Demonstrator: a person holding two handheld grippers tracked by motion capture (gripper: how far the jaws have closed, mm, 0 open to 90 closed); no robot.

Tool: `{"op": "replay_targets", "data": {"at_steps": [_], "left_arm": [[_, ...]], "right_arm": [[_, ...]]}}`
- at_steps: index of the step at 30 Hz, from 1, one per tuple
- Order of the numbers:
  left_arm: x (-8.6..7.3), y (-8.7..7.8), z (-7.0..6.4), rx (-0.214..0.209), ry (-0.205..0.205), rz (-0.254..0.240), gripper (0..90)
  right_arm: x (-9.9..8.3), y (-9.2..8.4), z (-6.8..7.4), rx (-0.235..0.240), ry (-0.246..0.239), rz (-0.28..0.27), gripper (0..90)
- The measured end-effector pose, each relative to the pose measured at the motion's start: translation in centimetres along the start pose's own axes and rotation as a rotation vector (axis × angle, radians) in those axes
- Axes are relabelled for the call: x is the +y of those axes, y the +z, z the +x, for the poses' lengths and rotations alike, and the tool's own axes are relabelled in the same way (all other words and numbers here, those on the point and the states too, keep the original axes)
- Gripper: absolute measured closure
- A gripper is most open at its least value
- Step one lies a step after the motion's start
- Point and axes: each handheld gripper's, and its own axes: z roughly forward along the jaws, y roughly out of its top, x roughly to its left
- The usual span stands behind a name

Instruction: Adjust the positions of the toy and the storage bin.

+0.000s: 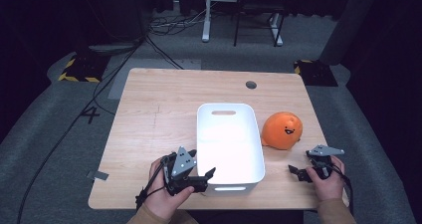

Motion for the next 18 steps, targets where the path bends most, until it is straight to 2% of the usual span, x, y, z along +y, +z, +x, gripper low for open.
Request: {"op": "replay_targets", "data": {"at_steps": [4,9,11,13,14,18], "left_arm": [[-0.1,-0.1,-0.1,-0.015,0.011,0.001,22.7],[0.0,-0.2,-0.3,-0.019,0.006,0.010,22.6],[0.1,-0.2,-0.1,-0.013,0.025,0.015,22.6],[0.1,-0.2,0.1,-0.017,0.012,0.019,22.8],[0.1,-0.3,0.3,-0.018,0.008,0.020,22.7],[0.7,-1.1,0.8,-0.026,-0.002,-0.016,22.5]], "right_arm": [[0.0,0.0,0.0,0.001,-0.001,0.001,0.2],[0.0,0.0,0.0,0.000,0.000,0.000,0.2],[0.0,0.0,0.0,0.000,0.000,-0.001,0.2],[0.0,0.0,-0.1,0.000,-0.006,0.001,0.2],[0.1,0.1,0.0,0.001,0.006,-0.002,0.2],[0.1,0.1,0.0,0.000,0.007,-0.002,0.2]]}}
